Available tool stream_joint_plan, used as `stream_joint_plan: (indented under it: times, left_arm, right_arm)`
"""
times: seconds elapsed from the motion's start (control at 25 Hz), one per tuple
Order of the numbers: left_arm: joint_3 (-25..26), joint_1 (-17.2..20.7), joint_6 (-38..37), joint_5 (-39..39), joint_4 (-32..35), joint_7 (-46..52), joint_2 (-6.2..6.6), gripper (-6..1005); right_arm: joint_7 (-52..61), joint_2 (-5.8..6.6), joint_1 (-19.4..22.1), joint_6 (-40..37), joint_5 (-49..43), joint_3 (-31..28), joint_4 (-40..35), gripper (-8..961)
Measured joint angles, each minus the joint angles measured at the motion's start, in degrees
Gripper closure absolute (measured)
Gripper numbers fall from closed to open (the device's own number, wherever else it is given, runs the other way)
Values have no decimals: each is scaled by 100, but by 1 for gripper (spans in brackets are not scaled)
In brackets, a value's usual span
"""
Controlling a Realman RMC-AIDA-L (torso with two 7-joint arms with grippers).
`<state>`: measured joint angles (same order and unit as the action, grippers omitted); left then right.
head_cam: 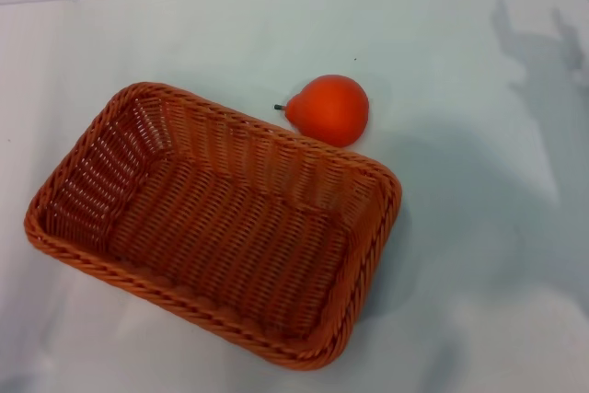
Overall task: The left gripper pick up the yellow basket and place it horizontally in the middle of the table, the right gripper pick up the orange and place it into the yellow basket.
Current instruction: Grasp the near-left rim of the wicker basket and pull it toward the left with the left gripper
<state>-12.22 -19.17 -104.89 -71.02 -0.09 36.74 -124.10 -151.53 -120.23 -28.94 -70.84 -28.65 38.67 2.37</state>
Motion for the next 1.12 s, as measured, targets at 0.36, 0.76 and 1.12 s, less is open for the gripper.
stream_joint_plan:
  times: [0.36, 0.76, 1.12]
  left_arm:
    - [-1, -9, 9, 0, 0, 0, 0, 115]
    - [-1546, -35, 642, -104, 2127, 2556, 186, 136]
    - [-1881, -397, 897, -2792, 5220, 5900, 593, 154]
  right_arm:
    - [7, 0, 3, 0, -11, 0, 0, 126]
    - [40, 15, -7, 0, -6, 0, -1, 127]
    - [118, 19, -3, 0, 9, 0, -23, 126]
